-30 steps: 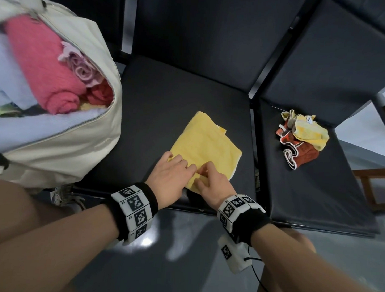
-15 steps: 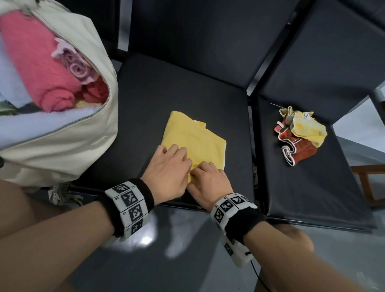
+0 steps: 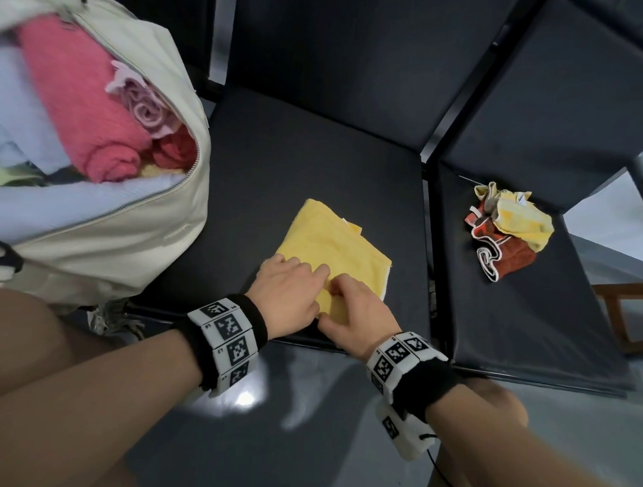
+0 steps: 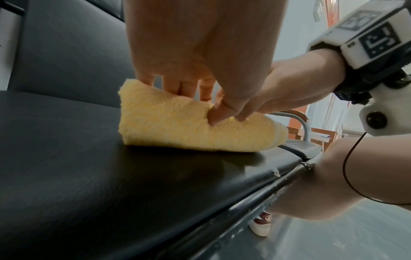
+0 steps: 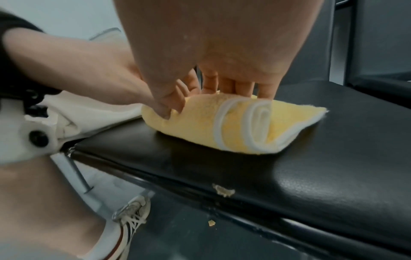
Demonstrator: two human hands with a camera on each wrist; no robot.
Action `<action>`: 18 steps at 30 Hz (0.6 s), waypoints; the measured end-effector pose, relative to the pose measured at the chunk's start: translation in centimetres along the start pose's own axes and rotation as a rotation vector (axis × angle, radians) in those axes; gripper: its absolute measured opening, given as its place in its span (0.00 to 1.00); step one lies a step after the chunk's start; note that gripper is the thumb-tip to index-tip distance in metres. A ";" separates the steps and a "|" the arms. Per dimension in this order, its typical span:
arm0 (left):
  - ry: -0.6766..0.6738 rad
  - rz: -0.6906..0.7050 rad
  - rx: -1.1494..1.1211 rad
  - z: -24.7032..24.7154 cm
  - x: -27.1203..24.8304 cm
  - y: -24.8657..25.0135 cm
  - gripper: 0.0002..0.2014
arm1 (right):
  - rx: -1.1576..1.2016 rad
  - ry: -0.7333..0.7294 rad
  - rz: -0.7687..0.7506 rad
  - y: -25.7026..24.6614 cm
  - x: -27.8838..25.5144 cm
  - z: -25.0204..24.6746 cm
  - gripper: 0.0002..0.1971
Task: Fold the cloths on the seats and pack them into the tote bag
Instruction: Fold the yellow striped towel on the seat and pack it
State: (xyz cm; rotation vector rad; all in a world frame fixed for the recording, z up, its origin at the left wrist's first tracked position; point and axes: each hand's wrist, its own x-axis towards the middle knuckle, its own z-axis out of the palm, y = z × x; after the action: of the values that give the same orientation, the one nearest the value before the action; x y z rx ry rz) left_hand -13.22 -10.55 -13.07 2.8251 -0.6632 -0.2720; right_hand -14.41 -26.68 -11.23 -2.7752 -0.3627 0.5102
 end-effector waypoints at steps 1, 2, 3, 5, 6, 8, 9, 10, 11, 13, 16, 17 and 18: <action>-0.005 -0.011 -0.012 0.0 0.0 0.0 0.14 | -0.033 0.004 -0.046 0.4 -0.2 0.3 0.21; -0.007 -0.019 -0.019 0.0 0.0 0.0 0.13 | -0.051 0.009 -0.074 0.6 -0.4 0.5 0.23; -0.006 -0.022 -0.021 0.0 0.0 0.0 0.13 | -0.053 0.016 -0.079 0.8 -0.5 0.7 0.23; -0.004 -0.019 -0.022 0.1 -0.1 0.0 0.13 | -0.035 0.024 -0.047 1.0 -0.5 0.9 0.21; -0.004 -0.022 -0.028 0.3 -0.1 0.0 0.14 | -0.026 0.016 -0.027 0.9 -0.4 0.8 0.21; 0.034 -0.017 -0.027 0.3 -0.2 -0.1 0.16 | -0.007 -0.005 0.009 0.8 0.0 0.6 0.21; 0.073 -0.002 -0.014 0.3 -0.3 -0.1 0.17 | 0.006 -0.015 0.027 0.7 0.2 0.4 0.21; 0.105 0.006 0.000 0.3 -0.3 -0.1 0.19 | 0.016 -0.029 0.047 0.7 0.5 0.1 0.21; 0.129 0.007 0.007 0.3 -0.3 -0.2 0.20 | 0.024 -0.046 0.068 0.7 0.8 -0.2 0.21; 0.099 0.015 0.033 0.3 -0.4 -0.3 0.23 | 0.061 -0.085 0.119 0.8 1.4 -0.6 0.21; 0.036 0.017 0.044 0.3 -0.2 -0.5 0.21 | 0.149 -0.108 0.193 0.8 2.1 -0.8 0.20; 0.030 0.009 0.032 0.3 -0.1 -0.6 0.19 | 0.143 -0.092 0.189 0.8 2.1 -0.6 0.20; 0.019 -0.002 0.018 0.2 0.0 -0.7 0.18 | 0.102 -0.056 0.162 0.8 2.0 -0.4 0.21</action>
State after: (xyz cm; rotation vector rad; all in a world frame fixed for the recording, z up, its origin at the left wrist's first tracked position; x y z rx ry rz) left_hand -12.93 -9.99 -13.46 2.8415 -0.6624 -0.2401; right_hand -12.29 -26.93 -11.75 -2.7092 -0.1200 0.6268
